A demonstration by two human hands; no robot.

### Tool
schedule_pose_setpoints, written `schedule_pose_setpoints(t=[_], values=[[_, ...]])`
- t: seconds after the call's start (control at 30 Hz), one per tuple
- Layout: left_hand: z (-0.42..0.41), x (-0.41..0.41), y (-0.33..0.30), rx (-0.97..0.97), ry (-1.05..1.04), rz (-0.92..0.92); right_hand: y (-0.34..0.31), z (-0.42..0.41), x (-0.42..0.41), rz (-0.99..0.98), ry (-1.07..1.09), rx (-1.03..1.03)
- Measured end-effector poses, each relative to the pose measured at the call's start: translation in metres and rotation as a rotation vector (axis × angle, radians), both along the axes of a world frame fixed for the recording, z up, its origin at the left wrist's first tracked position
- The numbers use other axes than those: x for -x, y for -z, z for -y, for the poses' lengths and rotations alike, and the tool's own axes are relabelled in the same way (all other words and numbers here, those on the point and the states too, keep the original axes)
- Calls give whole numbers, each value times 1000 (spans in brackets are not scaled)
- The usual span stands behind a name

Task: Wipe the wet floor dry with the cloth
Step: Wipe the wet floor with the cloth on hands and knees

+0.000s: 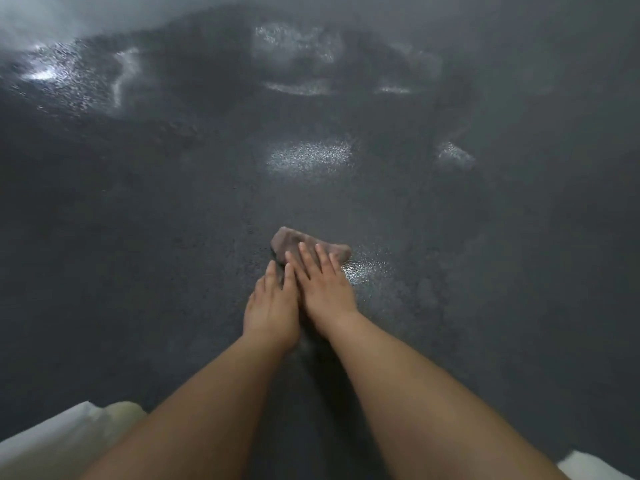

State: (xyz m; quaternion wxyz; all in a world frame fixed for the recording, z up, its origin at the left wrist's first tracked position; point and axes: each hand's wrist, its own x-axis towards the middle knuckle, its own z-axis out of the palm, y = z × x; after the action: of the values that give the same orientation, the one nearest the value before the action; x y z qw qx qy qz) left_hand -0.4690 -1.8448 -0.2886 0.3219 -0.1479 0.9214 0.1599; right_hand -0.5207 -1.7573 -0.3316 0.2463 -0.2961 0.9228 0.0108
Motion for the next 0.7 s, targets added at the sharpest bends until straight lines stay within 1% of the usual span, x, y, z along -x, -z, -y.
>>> schedule_pose_setpoints(t=[0.1, 0.17, 0.23, 0.33, 0.4, 0.5, 0.63, 0.7], values=[[-11, 0, 9, 21, 59, -8, 6, -30, 6, -28, 51, 95], [-17, 3, 13, 38, 105, 4, 7, -59, 17, -51, 115, 64], [-21, 8, 16, 44, 124, 13, 7, -96, 32, -85, 252, 2], [-25, 15, 19, 69, 152, -4, 8, -139, 43, -111, 520, -88], [-29, 21, 21, 89, 182, -28, 12, -139, 35, -122, 653, -57], [-42, 31, 22, 83, 201, -53, 21, -116, -4, -227, 740, 33], [-62, 46, 24, 67, 263, -67, 19, -104, -57, -173, 841, 26], [-70, 55, 25, 82, 304, -63, 17, -105, -64, -127, 897, -15]])
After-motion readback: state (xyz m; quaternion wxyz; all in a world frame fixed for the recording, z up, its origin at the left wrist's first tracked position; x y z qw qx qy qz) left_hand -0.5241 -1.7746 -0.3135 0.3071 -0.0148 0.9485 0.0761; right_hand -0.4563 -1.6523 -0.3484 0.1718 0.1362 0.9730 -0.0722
